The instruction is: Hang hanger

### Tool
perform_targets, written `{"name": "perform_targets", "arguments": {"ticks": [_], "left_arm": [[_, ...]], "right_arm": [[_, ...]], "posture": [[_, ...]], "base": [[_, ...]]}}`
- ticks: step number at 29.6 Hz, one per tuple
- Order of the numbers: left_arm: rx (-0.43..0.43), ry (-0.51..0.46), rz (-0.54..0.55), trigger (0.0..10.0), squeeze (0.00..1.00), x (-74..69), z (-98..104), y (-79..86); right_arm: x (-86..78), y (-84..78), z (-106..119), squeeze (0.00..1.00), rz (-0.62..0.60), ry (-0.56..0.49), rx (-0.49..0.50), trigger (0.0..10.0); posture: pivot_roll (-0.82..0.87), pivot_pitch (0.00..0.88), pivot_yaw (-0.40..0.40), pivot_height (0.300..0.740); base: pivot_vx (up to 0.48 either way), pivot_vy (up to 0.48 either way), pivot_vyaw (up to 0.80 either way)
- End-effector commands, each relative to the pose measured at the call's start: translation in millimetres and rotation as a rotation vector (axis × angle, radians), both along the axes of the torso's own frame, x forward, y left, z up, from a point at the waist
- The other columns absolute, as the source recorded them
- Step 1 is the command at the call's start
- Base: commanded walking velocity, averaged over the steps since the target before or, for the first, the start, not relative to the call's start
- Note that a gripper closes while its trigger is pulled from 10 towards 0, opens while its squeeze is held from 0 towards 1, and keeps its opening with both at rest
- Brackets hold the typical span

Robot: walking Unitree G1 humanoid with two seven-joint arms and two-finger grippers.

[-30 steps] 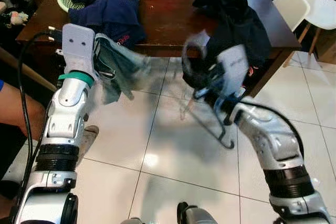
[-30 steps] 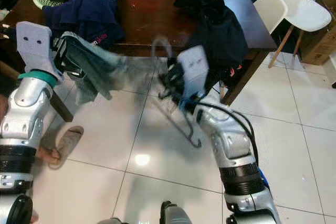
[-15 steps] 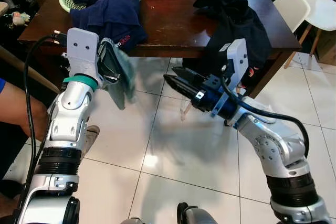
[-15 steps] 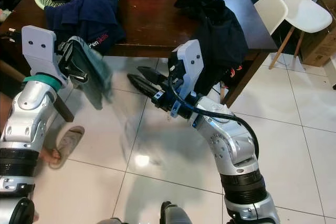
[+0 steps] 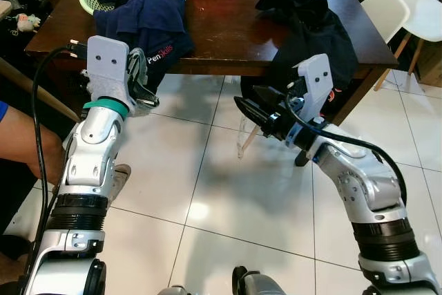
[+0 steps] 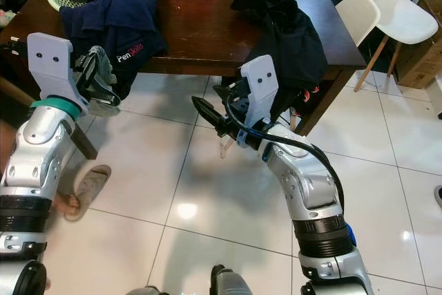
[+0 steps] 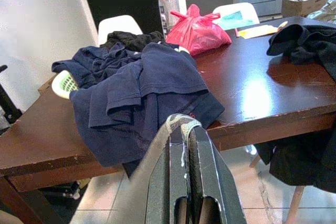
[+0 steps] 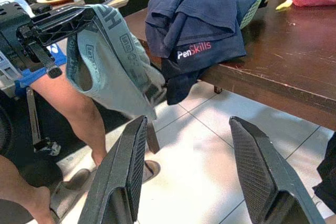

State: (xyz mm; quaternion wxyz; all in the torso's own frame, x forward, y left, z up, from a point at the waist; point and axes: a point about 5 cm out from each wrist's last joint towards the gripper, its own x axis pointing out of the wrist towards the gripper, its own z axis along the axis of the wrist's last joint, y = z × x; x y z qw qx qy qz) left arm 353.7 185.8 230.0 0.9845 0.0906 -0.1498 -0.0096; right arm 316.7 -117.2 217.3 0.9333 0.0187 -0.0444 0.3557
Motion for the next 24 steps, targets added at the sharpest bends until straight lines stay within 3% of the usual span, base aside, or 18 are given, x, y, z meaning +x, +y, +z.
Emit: {"name": "perform_targets", "arguments": {"ticks": [1,10,14,19,21,24], "left_arm": [[0.012,0.010,0.002,10.0,0.00,-1.4,-2.7,1.4],[0.020,0.009,0.022,10.0,0.00,-0.8,0.3,8.2],[-0.018,-0.078,0.139,10.0,0.00,-2.1,18.5,22.0],[-0.016,-0.130,0.120,10.0,0.00,-5.4,31.1,19.8],[-0.018,-0.214,0.106,10.0,0.00,-10.8,53.6,14.3],[-0.062,-0.154,0.051,10.0,0.00,-5.5,44.2,6.6]], "right_arm": [[-2.0,-0.5,-2.9,0.00,-0.009,0.005,0.011,10.0],[1.5,1.3,-10.5,0.00,-0.065,0.023,0.043,10.0],[3.8,-3.2,-11.1,0.00,-0.106,0.021,0.054,10.0],[4.5,-6.1,-9.9,0.00,-0.120,0.018,0.058,10.0],[5.7,-9.5,-7.9,0.00,-0.134,0.013,0.061,10.0],[7.4,-11.3,-9.1,0.00,-0.148,0.016,0.062,10.0]], "posture": [[0.00,0.085,0.022,0.740],[0.01,0.086,0.025,0.740],[0.01,0.086,0.028,0.740],[0.01,0.089,0.028,0.740],[0.01,0.091,0.025,0.740],[0.02,0.084,0.022,0.740]], "base": [[0.000,0.000,0.00],[0.000,0.000,0.00],[0.000,0.000,0.00],[0.000,0.000,0.00],[0.000,0.000,0.00],[0.000,0.000,0.00]]}}
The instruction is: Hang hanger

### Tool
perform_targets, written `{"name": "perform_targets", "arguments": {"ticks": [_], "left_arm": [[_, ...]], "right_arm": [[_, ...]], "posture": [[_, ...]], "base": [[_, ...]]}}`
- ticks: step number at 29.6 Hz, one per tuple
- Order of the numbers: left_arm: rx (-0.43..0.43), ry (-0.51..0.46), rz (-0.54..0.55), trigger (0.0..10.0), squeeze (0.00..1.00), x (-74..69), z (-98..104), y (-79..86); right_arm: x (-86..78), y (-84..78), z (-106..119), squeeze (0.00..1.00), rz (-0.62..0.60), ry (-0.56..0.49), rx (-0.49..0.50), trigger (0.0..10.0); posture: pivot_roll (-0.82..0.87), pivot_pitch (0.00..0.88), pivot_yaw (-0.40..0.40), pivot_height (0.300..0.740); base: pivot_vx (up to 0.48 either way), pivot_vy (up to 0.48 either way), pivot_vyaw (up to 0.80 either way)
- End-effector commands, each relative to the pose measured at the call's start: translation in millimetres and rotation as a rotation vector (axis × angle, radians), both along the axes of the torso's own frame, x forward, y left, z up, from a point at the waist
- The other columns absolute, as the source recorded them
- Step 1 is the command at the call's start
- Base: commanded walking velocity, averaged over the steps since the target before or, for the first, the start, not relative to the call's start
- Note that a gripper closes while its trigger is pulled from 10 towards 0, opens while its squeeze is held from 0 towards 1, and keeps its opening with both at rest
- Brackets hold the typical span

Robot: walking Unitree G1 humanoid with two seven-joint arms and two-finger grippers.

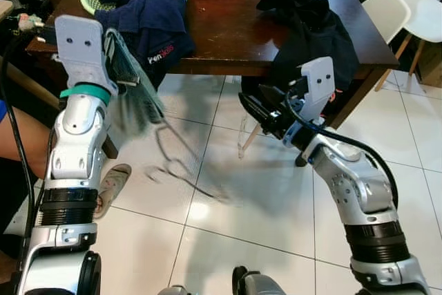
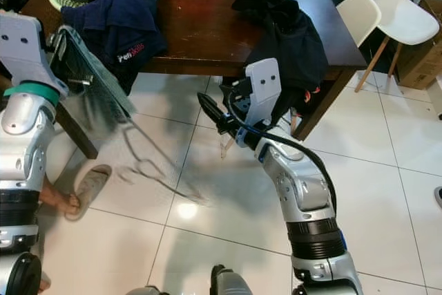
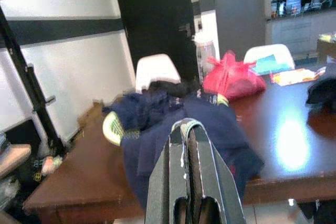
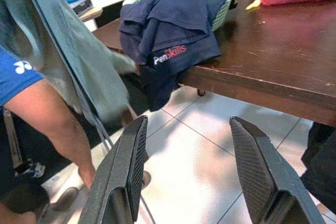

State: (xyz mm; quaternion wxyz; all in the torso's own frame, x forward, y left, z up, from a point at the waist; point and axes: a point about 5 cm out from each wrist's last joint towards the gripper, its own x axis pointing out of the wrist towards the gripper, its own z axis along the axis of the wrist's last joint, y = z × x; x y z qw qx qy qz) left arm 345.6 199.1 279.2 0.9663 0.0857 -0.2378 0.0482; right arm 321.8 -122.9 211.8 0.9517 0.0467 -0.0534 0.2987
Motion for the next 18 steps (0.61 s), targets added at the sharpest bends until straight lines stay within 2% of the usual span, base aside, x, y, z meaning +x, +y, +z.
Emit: {"name": "perform_targets", "arguments": {"ticks": [1,2,3,4,7,9,11,12,13,14,15,18], "left_arm": [[0.043,0.316,-0.066,10.0,0.00,18.2,-54.4,-10.2],[0.043,0.316,-0.066,10.0,0.00,18.2,-54.4,-10.2],[0.121,0.438,-0.104,10.0,0.00,14.8,-86.0,-12.2],[0.149,0.496,-0.137,10.0,0.00,9.3,-103.1,-15.1],[0.144,0.494,-0.141,10.0,0.00,4.3,-108.5,-18.2],[0.228,0.637,-0.146,10.0,0.00,-3.7,-138.1,-20.9],[0.225,0.641,-0.145,10.0,0.00,-6.9,-140.7,-20.4],[0.190,0.584,-0.133,10.0,0.00,-7.2,-129.4,-19.5],[0.190,0.584,-0.133,10.0,0.00,-7.2,-129.4,-19.5],[0.155,0.508,-0.114,10.0,0.00,-6.6,-113.8,-17.1],[0.144,0.488,-0.095,10.0,0.00,-5.0,-104.9,-12.5],[0.160,0.468,-0.081,10.0,0.00,-3.9,-100.3,-9.2]], "right_arm": [[2.9,-4.0,-4.5,0.00,-0.029,0.013,0.002,10.0],[2.9,-4.0,-4.5,0.00,-0.029,0.013,0.002,10.0],[2.7,-1.5,-4.9,0.00,-0.026,0.013,0.003,10.0],[2.2,-0.3,-5.2,0.00,-0.024,0.012,0.003,10.0],[1.2,-0.3,-4.9,0.00,-0.023,0.011,0.006,10.0],[-0.8,-0.8,-6.7,0.00,-0.025,0.017,0.009,10.0],[-1.0,-1.5,-8.9,0.00,-0.030,0.024,0.006,10.0],[-1.4,-1.8,-9.6,0.00,-0.030,0.027,0.006,10.0],[-1.4,-1.8,-9.6,0.00,-0.030,0.027,0.006,10.0],[-1.6,-1.7,-9.1,0.00,-0.027,0.028,0.008,10.0],[-1.2,-1.1,-8.8,0.00,-0.023,0.027,0.008,10.0],[-0.2,-0.4,-8.3,0.00,-0.020,0.026,0.007,10.0]], "posture": [[0.03,0.080,0.026,0.740],[0.03,0.080,0.026,0.740],[-0.01,0.096,0.030,0.740],[-0.01,0.092,0.034,0.740],[0.02,0.092,0.032,0.740],[0.01,0.098,0.030,0.740],[0.00,0.103,0.026,0.740],[0.01,0.101,0.025,0.740],[0.01,0.101,0.025,0.740],[0.02,0.100,0.021,0.740],[0.02,0.101,0.020,0.740],[0.01,0.098,0.019,0.740]], "base": [[0.000,0.000,0.00],[0.000,0.000,0.00],[0.000,0.000,0.00],[0.000,0.000,0.00],[0.000,0.000,0.00],[0.000,0.000,0.00],[0.000,0.000,0.00],[0.000,0.000,0.00],[0.000,0.000,0.00],[0.000,0.000,0.00],[0.000,0.000,0.00],[0.000,0.000,0.00]]}}
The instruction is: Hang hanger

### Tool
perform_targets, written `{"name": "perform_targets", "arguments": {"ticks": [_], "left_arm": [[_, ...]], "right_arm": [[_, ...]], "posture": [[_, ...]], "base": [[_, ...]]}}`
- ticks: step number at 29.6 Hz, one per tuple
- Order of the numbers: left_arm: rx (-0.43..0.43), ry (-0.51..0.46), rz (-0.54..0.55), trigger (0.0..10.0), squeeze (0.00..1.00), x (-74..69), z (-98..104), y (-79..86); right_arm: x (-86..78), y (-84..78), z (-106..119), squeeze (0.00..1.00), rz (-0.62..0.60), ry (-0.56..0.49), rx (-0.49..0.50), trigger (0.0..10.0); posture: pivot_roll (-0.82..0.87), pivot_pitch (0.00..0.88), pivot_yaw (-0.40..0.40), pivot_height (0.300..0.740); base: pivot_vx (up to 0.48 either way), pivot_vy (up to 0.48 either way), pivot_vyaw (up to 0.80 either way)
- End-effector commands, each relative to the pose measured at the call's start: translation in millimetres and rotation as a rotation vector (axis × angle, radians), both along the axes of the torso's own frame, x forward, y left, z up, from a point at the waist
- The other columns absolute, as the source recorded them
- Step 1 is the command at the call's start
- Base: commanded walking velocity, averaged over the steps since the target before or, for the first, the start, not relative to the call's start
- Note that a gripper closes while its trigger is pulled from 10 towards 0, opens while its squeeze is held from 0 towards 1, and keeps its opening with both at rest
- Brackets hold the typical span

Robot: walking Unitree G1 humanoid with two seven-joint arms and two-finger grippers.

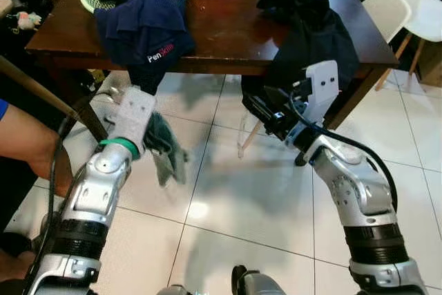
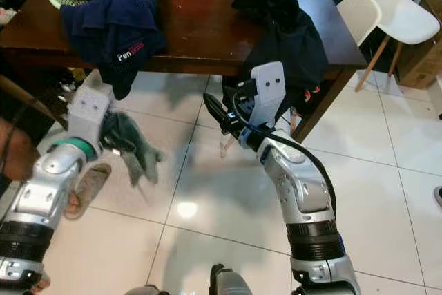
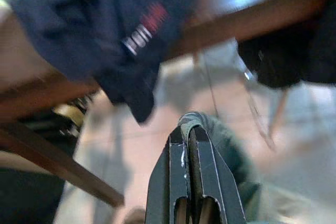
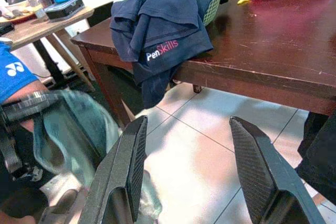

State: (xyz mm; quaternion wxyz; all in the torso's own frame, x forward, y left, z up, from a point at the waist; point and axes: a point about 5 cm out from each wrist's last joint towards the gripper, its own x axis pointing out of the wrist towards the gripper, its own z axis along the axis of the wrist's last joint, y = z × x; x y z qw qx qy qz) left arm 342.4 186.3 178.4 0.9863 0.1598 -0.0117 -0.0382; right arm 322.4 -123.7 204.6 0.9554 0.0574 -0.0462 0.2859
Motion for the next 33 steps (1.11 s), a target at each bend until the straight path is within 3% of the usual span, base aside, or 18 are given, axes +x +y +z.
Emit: {"name": "perform_targets", "arguments": {"ticks": [1,8,16,24,33], "left_arm": [[-0.002,-0.002,0.029,10.0,0.00,0.1,1.3,6.5],[-0.014,-0.021,0.047,10.0,0.00,1.0,4.8,8.3],[-0.133,-0.209,-0.008,10.0,0.00,4.6,53.2,-10.4],[-0.152,-0.243,-0.035,10.0,0.00,5.3,65.1,-15.5],[-0.160,-0.264,-0.017,10.0,0.00,1.6,70.6,-4.7]], "right_arm": [[0.2,1.1,-0.3,0.00,0.007,0.002,-0.011,10.0],[1.1,1.1,0.7,0.00,0.004,-0.003,-0.013,10.0],[3.3,-8.2,1.1,0.00,-0.034,-0.009,-0.025,10.0],[3.6,-5.5,0.2,0.00,-0.029,-0.008,-0.023,10.0],[3.3,0.9,-1.6,0.00,-0.004,-0.005,-0.010,10.0]], "posture": [[0.01,0.100,0.020,0.740],[0.01,0.097,0.019,0.740],[0.01,0.085,0.024,0.740],[0.01,0.080,0.027,0.740],[0.02,0.071,0.020,0.740]], "base": [[0.000,0.000,0.00],[0.000,0.000,0.00],[0.000,0.000,0.00],[0.000,0.000,0.00],[0.000,0.000,0.00]]}}
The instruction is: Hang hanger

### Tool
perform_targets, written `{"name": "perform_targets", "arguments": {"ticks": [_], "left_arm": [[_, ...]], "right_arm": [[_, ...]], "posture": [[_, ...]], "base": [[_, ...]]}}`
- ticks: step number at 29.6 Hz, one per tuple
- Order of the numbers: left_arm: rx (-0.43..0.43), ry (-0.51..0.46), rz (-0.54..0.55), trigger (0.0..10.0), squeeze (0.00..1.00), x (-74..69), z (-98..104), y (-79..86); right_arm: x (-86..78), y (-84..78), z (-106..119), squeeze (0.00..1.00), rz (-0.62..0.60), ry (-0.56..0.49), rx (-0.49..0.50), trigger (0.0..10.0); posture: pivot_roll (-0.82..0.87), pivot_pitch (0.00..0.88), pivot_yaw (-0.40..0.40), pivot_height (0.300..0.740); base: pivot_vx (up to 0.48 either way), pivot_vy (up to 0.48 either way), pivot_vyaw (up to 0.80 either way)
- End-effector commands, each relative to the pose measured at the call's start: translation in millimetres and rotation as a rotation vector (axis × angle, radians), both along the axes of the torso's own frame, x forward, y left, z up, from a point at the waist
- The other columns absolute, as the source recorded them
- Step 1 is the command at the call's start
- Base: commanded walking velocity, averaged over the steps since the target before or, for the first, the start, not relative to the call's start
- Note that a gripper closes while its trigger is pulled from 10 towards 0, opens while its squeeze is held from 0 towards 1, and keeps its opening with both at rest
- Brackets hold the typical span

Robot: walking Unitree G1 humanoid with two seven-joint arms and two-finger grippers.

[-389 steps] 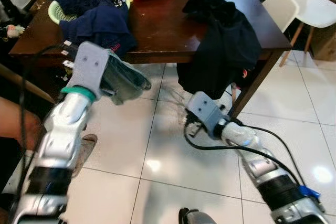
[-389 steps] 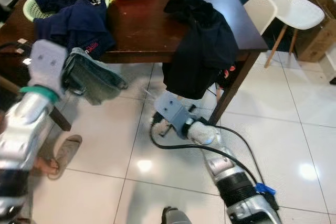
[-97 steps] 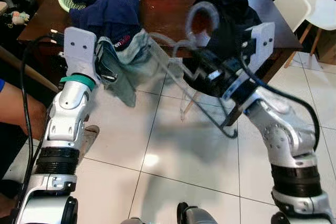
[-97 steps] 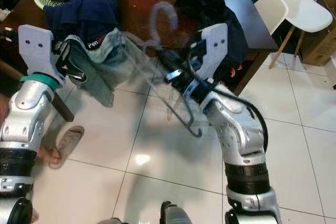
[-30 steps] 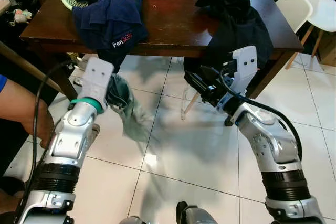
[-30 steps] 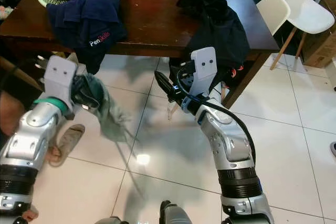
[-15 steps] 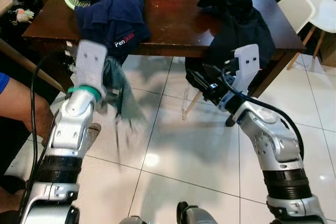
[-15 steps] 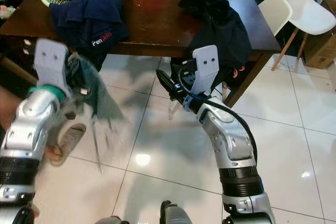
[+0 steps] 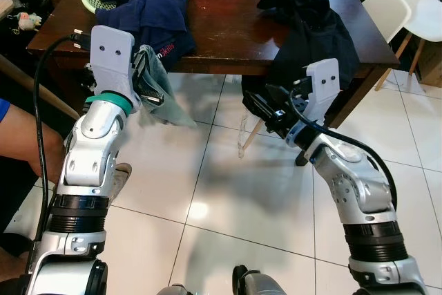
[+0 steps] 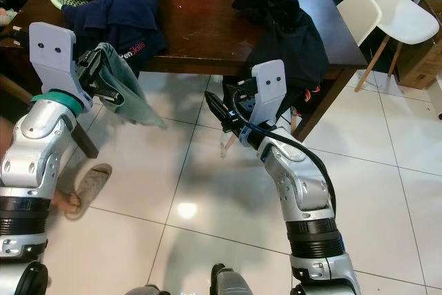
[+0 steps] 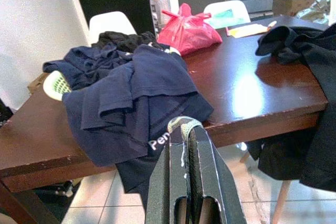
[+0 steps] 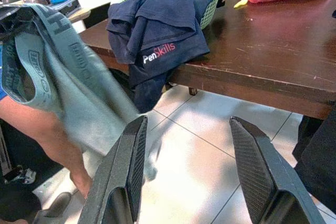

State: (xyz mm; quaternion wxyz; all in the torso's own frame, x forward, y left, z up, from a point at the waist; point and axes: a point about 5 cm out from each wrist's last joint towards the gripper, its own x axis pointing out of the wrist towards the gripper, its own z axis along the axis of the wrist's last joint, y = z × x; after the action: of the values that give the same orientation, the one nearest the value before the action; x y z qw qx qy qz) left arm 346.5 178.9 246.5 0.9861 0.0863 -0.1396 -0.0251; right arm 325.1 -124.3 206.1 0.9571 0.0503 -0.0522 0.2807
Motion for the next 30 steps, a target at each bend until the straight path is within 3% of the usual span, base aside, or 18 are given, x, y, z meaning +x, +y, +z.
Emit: {"name": "perform_targets", "arguments": {"ticks": [1,6,15,22,25,28,30], "left_arm": [[-0.004,-0.013,0.011,10.0,0.00,-3.2,2.8,5.3],[0.003,0.009,0.049,10.0,0.00,-3.5,-2.4,14.8],[0.003,0.014,0.033,10.0,0.00,-0.9,-2.6,8.4],[-0.004,0.020,0.047,10.0,0.00,0.0,-3.5,13.6],[-0.008,0.037,0.055,10.0,0.00,-1.6,-9.8,17.0],[0.005,0.058,0.061,10.0,0.00,-10.8,-21.5,19.8],[0.011,0.063,0.058,10.0,0.00,-14.3,-23.8,20.1]], "right_arm": [[0.8,2.4,-2.5,0.00,0.015,0.007,0.001,10.0],[1.8,2.3,-1.5,0.00,0.017,0.003,-0.002,10.0],[7.0,-2.4,0.1,0.00,-0.015,-0.008,-0.003,10.0],[6.8,-5.3,-0.2,0.00,-0.029,-0.011,0.001,10.0],[8.2,-11.7,-4.7,0.00,-0.082,0.000,0.020,10.0],[19.1,-34.8,-19.0,0.00,-0.311,0.021,0.107,10.0],[21.3,-41.4,-21.8,0.00,-0.371,0.018,0.129,10.0]], "posture": [[0.02,0.072,0.018,0.740],[0.02,0.072,0.018,0.740],[0.03,0.063,0.027,0.740],[0.02,0.054,0.028,0.740],[0.02,0.059,0.018,0.740],[0.05,0.069,0.001,0.740],[0.05,0.072,0.001,0.740]], "base": [[0.000,0.000,0.00],[0.000,0.000,0.00],[0.000,0.000,0.00],[0.000,0.000,0.00],[0.000,0.000,0.00],[0.000,0.000,0.00],[0.000,0.000,0.00]]}}
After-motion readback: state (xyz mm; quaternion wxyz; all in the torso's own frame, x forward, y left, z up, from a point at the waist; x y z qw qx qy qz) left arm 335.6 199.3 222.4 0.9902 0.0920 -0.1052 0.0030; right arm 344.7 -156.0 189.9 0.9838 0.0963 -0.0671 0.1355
